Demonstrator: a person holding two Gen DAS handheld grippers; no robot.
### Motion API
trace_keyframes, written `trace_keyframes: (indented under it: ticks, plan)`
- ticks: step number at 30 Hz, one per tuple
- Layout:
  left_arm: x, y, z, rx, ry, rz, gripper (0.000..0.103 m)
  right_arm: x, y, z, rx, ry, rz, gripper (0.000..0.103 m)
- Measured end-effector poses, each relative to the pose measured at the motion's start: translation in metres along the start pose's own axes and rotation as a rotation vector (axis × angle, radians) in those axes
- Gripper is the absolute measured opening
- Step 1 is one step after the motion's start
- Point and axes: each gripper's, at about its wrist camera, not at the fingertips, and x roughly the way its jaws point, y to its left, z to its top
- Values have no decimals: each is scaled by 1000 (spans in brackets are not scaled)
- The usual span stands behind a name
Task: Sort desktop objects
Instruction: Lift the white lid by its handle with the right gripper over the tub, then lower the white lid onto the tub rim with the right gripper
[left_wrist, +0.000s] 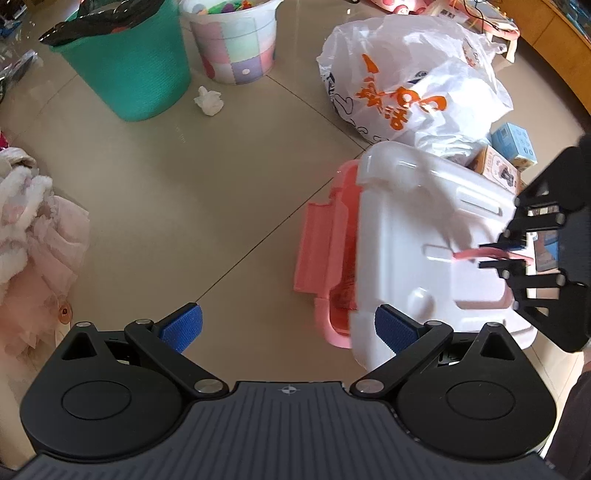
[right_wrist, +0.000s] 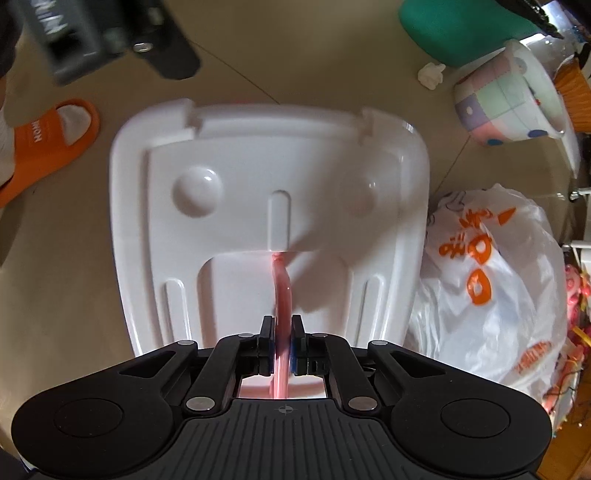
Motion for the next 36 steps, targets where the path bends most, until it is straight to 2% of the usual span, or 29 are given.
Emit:
trace_keyframes:
  ticks: [6,17,26,31,36]
  plan:
    - [3,2,4,11,-2,-18,102,12,-10,17,10,-4,17,7]
    - [10,-3,10,18,19,-24,102,27,0,27,-44,-2,18,7]
    - [9,-15,12,43,17,-23,102,35,-4,16,9,3,33,7]
    - [12,-16,13,40,22,-5,102,34,-12,7,74,-28,51,6]
    - [14,-19,14,45,24,6,102,35,-13,-2,88,-37,38,7]
